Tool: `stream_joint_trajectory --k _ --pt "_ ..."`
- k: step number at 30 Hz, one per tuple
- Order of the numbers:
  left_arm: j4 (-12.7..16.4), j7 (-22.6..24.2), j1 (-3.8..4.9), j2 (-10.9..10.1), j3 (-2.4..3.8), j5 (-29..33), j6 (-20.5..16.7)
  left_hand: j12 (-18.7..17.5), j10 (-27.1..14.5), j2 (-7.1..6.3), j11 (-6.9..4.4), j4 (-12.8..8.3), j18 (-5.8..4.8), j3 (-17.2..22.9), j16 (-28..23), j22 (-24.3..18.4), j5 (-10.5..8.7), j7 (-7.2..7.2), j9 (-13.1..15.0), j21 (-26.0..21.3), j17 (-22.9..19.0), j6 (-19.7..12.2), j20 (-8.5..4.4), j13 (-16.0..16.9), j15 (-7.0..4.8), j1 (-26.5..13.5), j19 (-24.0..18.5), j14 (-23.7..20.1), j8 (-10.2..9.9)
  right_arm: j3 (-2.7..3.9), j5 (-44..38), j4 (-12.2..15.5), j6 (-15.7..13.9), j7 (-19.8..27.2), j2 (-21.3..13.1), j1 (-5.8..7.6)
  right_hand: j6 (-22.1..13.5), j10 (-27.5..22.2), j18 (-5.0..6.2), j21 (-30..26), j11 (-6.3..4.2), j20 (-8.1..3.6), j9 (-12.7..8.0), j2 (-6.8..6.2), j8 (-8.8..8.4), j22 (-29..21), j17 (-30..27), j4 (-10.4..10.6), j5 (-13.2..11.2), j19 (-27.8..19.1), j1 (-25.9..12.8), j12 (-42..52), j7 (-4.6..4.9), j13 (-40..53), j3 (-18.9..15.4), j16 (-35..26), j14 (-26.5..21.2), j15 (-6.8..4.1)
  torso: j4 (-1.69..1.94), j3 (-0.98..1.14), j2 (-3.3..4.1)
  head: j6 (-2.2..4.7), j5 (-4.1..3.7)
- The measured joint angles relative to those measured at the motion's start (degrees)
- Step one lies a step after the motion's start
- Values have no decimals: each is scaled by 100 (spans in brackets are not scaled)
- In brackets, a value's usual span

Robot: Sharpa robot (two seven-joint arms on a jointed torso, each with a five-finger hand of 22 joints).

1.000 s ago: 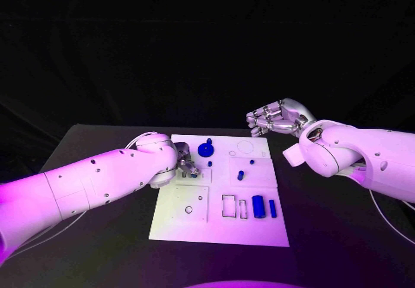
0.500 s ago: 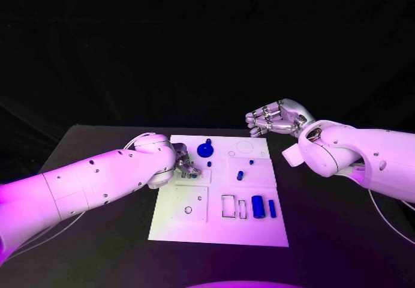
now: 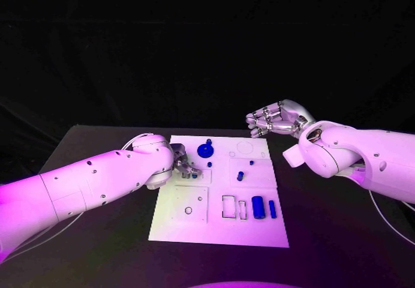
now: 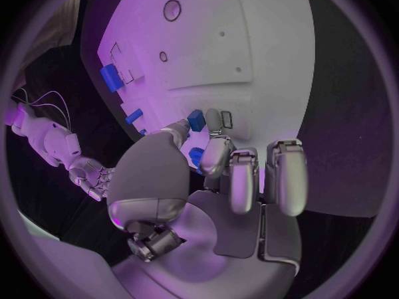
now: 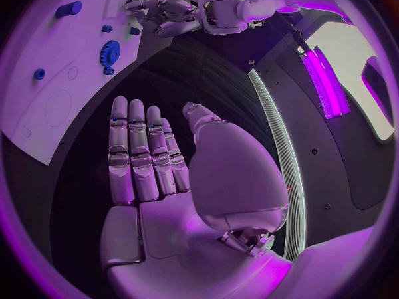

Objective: Assemble the parts on the task board

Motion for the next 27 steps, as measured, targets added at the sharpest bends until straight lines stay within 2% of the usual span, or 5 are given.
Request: stream_joint_trajectory --k 7,12,17,21,27 --pt "98 -1 -6 -78 21 203 -259 0 0 40 0 8 0 -225 0 5 0 0 -53 0 0 0 0 -26 0 -26 0 0 0 -2 2 -34 3 0 9 -10 0 0 0 0 0 21 0 0 0 0 -6 -16 0 -21 0 0 0 0 -16 0 0 0 0 -4 1 10 0" --pt "210 9 12 -181 127 475 -421 -89 -62 40 24 -6 0 -411 0 4 0 54 -98 0 -1 -55 0 -145 0 -27 0 0 0 -4 5 -70 4 0 16 -18 0 0 0 0 0 21 1 0 0 -1 -6 -16 0 -21 0 0 0 -2 -16 0 0 0 1 -4 1 19 7" --pt "191 11 172 -268 192 691 -427 -274 -191 38 46 -4 0 -614 0 4 0 103 -160 0 -1 -114 0 -340 0 48 0 0 0 -6 8 -102 4 0 21 -23 0 0 -1 0 0 0 1 0 0 -1 -13 0 0 -41 0 0 0 -6 -31 0 0 0 4 -1 1 38 4" --pt "19 11 331 -296 215 787 -362 -650 -453 68 99 -1 0 -824 0 4 1 169 -244 -115 -2 -273 -12 -757 4 214 -12 4 -35 -7 11 -111 4 0 22 -25 0 0 0 0 0 0 1 0 0 -1 -13 0 0 -41 0 0 0 -5 -31 0 0 0 4 2 2 53 21" --pt "-305 11 428 -271 220 825 -235 -842 -549 127 136 -11 0 -933 0 3 1 205 -318 -157 -2 -309 10 -994 42 321 -53 0 -51 -8 12 -111 5 0 25 -26 0 0 0 0 0 0 1 0 0 -2 -20 0 7 -41 0 0 0 -5 -31 0 -20 20 -3 -1 13 78 35"
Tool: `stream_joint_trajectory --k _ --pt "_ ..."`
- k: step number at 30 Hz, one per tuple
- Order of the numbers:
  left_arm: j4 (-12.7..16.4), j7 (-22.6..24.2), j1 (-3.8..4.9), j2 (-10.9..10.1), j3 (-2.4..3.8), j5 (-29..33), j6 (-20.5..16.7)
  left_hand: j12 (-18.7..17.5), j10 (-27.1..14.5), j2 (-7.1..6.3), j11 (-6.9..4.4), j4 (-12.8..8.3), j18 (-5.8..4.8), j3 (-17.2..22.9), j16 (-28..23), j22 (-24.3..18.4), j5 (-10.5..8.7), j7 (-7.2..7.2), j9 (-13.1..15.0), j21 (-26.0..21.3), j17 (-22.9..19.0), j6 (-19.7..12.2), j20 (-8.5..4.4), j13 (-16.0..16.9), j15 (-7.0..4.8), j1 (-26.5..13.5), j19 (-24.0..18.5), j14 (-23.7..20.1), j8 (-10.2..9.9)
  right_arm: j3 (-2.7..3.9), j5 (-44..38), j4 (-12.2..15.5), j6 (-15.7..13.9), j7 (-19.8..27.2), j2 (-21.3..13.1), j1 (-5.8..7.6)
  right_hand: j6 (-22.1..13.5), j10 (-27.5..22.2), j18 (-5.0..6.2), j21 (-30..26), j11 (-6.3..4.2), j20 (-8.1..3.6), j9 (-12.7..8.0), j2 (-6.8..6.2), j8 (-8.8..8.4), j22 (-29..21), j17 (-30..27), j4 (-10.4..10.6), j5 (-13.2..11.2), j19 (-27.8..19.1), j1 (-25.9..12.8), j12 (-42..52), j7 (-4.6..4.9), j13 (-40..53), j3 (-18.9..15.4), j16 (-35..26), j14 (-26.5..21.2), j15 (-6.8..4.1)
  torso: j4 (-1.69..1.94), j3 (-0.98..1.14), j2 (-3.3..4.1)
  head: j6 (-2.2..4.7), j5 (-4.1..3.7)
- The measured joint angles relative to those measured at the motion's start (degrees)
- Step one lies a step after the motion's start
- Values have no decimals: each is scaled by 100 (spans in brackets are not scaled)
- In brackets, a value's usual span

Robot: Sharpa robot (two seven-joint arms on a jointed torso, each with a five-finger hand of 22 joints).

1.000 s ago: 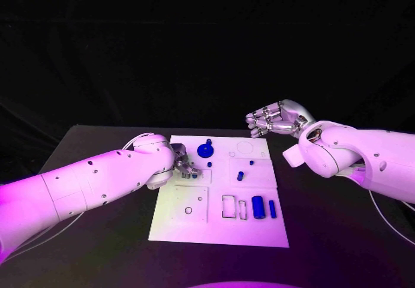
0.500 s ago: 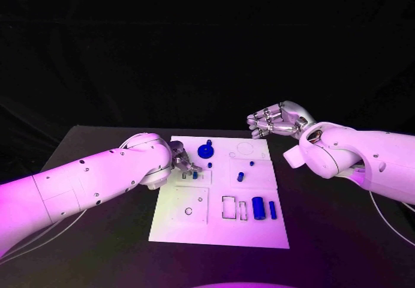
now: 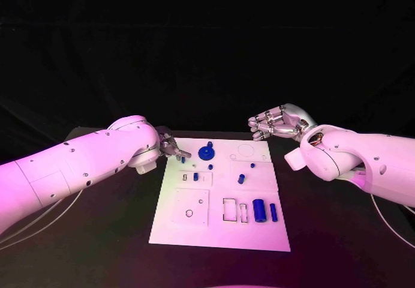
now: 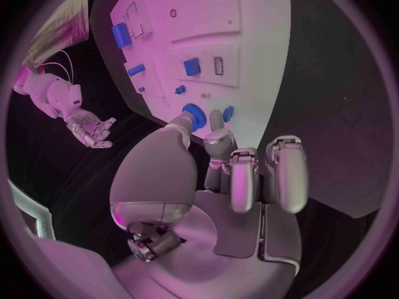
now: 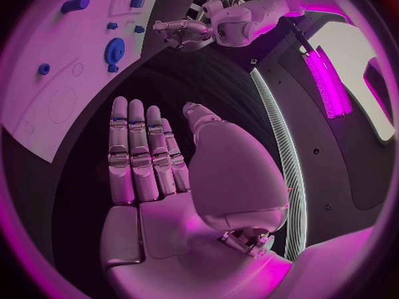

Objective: Assemble the parts on the task board

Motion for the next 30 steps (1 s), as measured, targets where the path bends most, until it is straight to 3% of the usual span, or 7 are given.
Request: stream_joint_trajectory --k 15,30 --pt "-793 20 63 410 -1 -247 280 -137 -88 31 47 7 0 -103 0 -1 0 31 -91 -33 -1 -72 32 -174 32 135 -32 9 -91 -1 3 34 0 -2 -2 -1 0 0 0 0 0 21 1 0 0 -1 0 -15 16 -20 0 0 0 1 -15 0 0 0 -5 -1 9 -25 28" --pt "-1260 98 45 727 -42 -465 351 -490 -364 84 99 15 0 -252 0 -1 0 113 -212 -100 -1 -155 61 -584 84 187 -102 -1 -194 -1 3 39 4 -2 21 -1 0 0 0 0 0 21 1 0 0 -2 -6 -15 15 -20 0 0 0 -4 -15 0 0 0 -17 -8 29 -18 42"
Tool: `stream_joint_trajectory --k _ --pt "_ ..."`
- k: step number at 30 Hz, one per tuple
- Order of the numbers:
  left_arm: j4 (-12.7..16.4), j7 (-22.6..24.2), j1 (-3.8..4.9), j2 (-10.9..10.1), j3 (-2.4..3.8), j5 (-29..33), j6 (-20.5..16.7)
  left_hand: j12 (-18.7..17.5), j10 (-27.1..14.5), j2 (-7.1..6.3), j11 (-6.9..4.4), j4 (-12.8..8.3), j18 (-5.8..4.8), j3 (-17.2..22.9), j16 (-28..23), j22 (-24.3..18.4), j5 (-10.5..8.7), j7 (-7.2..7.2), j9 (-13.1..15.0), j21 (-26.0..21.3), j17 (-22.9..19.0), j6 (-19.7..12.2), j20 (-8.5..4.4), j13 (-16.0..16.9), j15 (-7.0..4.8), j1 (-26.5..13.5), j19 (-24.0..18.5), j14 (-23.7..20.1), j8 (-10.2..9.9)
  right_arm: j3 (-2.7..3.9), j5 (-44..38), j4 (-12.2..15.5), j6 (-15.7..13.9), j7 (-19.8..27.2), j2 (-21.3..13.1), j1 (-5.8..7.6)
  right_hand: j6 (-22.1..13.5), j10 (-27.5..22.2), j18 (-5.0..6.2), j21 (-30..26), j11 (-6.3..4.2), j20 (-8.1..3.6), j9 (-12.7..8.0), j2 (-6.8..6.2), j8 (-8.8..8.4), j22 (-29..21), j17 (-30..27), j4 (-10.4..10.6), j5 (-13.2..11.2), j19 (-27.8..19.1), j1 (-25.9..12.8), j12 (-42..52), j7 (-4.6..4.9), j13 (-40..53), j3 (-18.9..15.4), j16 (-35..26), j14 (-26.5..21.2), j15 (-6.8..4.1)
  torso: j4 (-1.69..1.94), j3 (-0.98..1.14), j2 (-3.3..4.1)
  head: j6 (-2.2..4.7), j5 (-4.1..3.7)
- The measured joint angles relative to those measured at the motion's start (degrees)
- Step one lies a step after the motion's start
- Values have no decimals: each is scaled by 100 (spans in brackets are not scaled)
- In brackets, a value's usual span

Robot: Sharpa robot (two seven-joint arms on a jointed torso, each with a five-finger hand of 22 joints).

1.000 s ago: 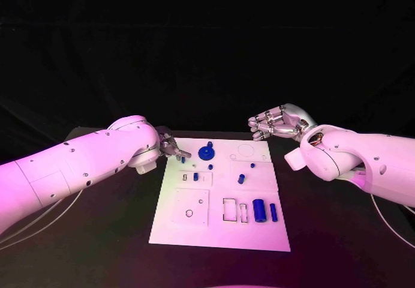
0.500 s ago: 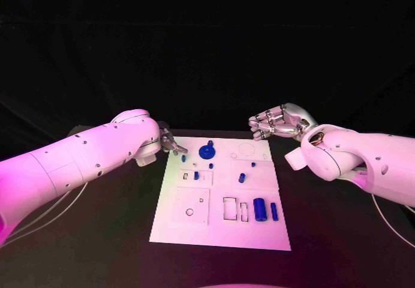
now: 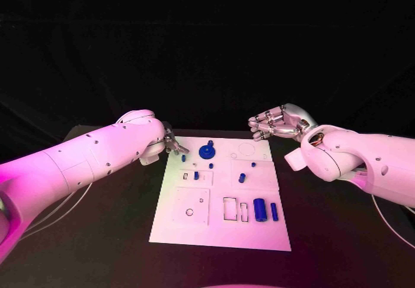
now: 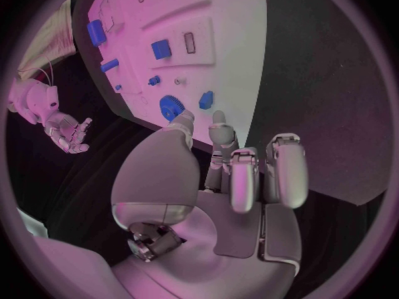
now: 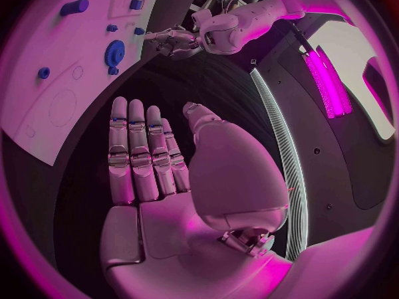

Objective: Assemble the parts on the task board

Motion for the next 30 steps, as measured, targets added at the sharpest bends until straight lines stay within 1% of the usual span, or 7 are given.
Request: stream_joint_trajectory --k 2,9,14,19,20,27,30 --pt "-34 11 -6 30 -5 -19 2 -25 -20 0 20 3 0 -34 0 0 0 0 -7 0 0 0 0 -25 0 0 0 0 0 0 0 -1 1 0 7 0 0 0 0 0 0 0 0 0 0 0 0 0 0 0 0 0 0 0 0 0 0 0 0 1 0 0 -2" --pt "-149 51 -41 108 -21 -62 20 -27 -20 0 20 3 0 -34 0 0 0 0 -6 0 0 0 0 -38 0 0 0 0 0 0 0 -3 5 0 15 0 0 0 0 0 0 0 0 0 0 0 0 0 0 0 0 0 0 1 0 0 0 0 -2 2 -2 -20 4" --pt "-207 69 -53 127 -26 -68 39 -27 -20 0 20 3 0 -34 0 -1 0 0 -15 0 0 0 0 -38 -1 0 0 0 0 0 0 -3 7 0 17 0 0 0 0 0 0 0 0 0 0 -1 0 0 0 0 0 0 0 1 0 0 0 0 -1 4 -5 -25 -16" --pt "-247 85 -59 152 -34 -68 68 -27 -20 30 20 -13 0 -50 0 -1 0 0 -29 0 -1 0 0 -38 -1 30 0 -1 0 0 0 -3 8 2 24 -1 0 0 0 0 0 0 0 0 0 -1 1 0 0 0 0 0 0 1 0 0 0 0 2 5 -5 -30 -24" --pt "-251 88 -61 156 -36 -67 73 -27 -20 55 20 -13 0 -50 0 -1 0 0 -29 0 -1 1 0 -38 -1 55 0 0 0 0 0 -3 9 2 25 -1 0 0 0 0 0 0 0 0 0 -1 1 0 0 0 0 0 0 1 0 0 0 0 2 5 -7 -31 -25" --pt "-268 105 -73 171 -42 -55 105 -27 -20 76 20 -15 0 -52 0 -1 0 0 -54 0 -1 0 0 -38 -1 152 0 -1 0 0 1 -6 11 3 30 -1 0 0 0 0 0 0 0 0 0 -1 0 0 0 0 0 0 0 1 0 0 0 0 3 4 -11 -37 -26" --pt "-276 112 -74 171 -44 -39 117 -27 -20 150 20 -29 0 -65 0 -1 0 0 -76 0 -1 1 0 -38 -1 226 0 -1 0 0 1 -7 11 3 32 -1 0 0 0 0 0 0 0 0 0 -1 -6 0 0 0 0 0 0 1 0 0 0 0 5 4 -12 -38 -33"
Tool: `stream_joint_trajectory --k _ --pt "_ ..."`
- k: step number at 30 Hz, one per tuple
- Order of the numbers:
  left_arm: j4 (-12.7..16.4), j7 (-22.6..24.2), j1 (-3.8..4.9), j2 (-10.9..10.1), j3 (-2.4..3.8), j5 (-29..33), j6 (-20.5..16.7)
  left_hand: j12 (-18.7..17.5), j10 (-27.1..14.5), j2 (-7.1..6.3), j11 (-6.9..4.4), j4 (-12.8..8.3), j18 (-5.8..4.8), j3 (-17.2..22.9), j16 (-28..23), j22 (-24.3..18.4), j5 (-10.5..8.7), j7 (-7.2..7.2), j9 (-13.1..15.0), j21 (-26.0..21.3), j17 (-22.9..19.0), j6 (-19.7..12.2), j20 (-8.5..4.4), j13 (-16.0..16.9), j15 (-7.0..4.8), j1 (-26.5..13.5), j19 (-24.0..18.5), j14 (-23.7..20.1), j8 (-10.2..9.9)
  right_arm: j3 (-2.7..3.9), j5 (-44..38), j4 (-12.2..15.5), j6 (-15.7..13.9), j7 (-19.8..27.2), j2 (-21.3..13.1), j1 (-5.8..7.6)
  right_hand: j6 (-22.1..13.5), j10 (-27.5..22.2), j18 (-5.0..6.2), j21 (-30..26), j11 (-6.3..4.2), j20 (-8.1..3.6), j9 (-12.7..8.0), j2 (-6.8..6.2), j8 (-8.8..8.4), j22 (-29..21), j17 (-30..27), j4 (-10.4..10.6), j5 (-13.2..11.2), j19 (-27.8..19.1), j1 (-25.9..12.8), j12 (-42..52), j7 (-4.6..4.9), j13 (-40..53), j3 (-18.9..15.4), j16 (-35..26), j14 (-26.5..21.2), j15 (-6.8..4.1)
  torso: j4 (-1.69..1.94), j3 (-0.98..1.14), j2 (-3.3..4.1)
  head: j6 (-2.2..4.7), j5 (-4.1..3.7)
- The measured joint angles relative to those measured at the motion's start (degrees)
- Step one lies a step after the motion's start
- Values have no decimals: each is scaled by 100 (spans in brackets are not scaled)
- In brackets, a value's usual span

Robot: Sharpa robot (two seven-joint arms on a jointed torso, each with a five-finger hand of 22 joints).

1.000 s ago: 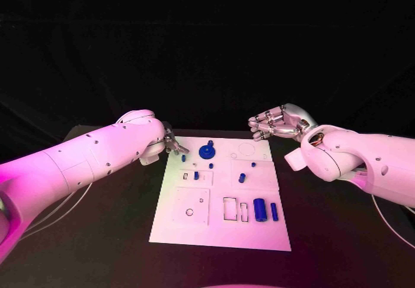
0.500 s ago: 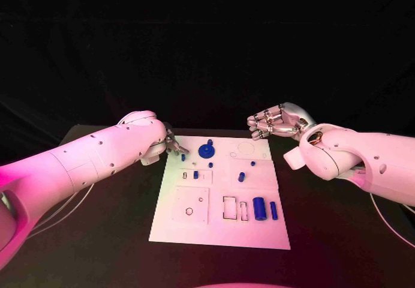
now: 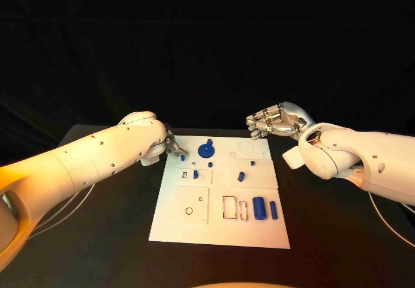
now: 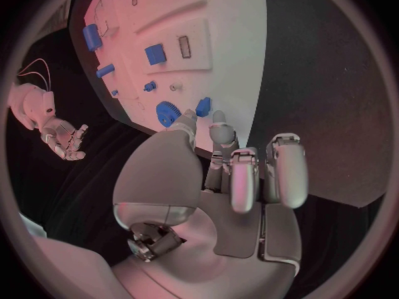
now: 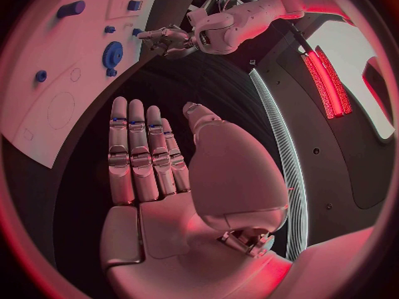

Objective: Assemble the parts on the task board

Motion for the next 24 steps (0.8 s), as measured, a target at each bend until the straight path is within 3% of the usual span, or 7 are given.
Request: stream_joint_trajectory --k 11,18,24 --pt "29 26 -1 5 -6 88 59 0 0 142 0 0 0 0 0 0 0 0 -62 0 0 0 0 -26 0 247 0 0 0 0 0 -6 3 0 11 0 0 0 0 0 0 0 0 0 0 0 0 0 0 0 0 0 0 0 0 0 0 0 1 2 0 -11 1" --pt "23 51 -2 10 -9 162 92 0 -3 306 -3 -64 0 70 0 0 20 0 -143 0 3 0 0 -107 0 682 0 0 -66 0 0 -9 7 0 14 0 0 0 0 0 0 0 0 0 0 0 1 0 0 0 0 0 0 0 0 0 0 0 0 3 0 -8 7" --pt "11 82 6 11 -8 221 124 -88 -72 433 -11 -126 0 404 0 -1 35 6 -270 0 4 -42 0 -233 0 1146 0 0 -204 0 0 -10 10 0 15 0 0 0 0 0 0 0 0 0 0 0 1 -13 22 0 0 0 0 1 -13 0 0 0 -2 3 -1 1 12"
